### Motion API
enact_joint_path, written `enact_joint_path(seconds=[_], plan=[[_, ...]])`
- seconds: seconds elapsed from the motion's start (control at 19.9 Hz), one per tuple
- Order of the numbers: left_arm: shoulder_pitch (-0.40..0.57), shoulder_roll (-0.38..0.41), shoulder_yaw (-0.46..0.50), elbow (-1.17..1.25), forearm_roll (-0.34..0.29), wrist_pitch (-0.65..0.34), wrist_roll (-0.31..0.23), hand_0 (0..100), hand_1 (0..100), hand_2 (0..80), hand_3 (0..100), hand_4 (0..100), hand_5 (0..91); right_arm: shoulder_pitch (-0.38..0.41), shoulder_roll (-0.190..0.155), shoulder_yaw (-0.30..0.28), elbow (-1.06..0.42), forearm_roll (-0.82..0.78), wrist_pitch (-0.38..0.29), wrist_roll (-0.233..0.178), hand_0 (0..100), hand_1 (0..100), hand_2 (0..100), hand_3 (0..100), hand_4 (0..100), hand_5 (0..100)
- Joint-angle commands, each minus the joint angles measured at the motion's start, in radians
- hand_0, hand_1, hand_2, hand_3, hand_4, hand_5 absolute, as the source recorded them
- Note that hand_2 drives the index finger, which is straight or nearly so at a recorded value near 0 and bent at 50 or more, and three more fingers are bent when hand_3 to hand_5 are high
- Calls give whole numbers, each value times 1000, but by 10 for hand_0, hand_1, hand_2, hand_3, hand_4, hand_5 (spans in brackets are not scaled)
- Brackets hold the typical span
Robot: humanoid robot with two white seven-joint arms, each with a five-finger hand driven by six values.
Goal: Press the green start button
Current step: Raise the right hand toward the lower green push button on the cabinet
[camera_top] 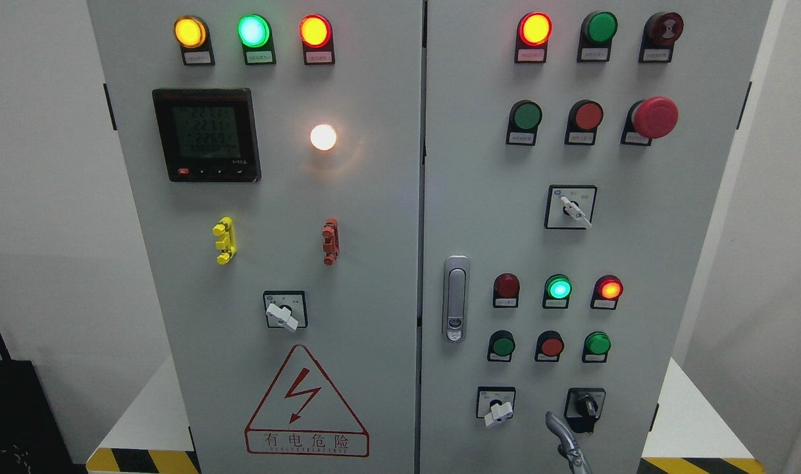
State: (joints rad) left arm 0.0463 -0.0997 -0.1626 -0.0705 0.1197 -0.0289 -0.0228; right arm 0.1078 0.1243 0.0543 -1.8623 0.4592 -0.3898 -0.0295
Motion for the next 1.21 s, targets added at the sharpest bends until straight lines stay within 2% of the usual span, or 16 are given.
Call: enact_joint_path(seconds=[0.0, 0.1, 0.2, 0.3, 0.75, 0.91, 1.16], plan=[[0, 0, 0, 0, 0, 0, 0, 120, 556, 0, 0, 0, 0, -33, 3, -85, 9, 215, -50, -26, 182, 259, 0, 256, 258, 83], [1, 0, 0, 0, 0, 0, 0, 120, 556, 0, 0, 0, 0, -36, 1, -85, 6, 263, -55, -46, 196, 257, 0, 330, 311, 158], [0, 0, 0, 0, 0, 0, 0, 120, 556, 0, 0, 0, 0, -46, 3, -96, 3, 292, -55, -49, 218, 256, 0, 418, 371, 238], [0, 0, 0, 0, 0, 0, 0, 120, 556, 0, 0, 0, 0, -60, 3, -114, 3, 328, -55, -52, 233, 254, 0, 459, 415, 304], [0, 0, 0, 0, 0, 0, 0, 120, 556, 0, 0, 0, 0, -115, 5, -151, 6, 516, -54, -133, 267, 277, 0, 636, 608, 618], [0, 0, 0, 0, 0, 0, 0, 120, 556, 0, 0, 0, 0, -125, 5, -156, 9, 561, -54, -133, 296, 308, 0, 701, 655, 684], [0, 0, 0, 0, 0, 0, 0, 120, 556, 0, 0, 0, 0, -152, 5, -151, 43, 605, -54, -133, 387, 313, 0, 742, 680, 713]])
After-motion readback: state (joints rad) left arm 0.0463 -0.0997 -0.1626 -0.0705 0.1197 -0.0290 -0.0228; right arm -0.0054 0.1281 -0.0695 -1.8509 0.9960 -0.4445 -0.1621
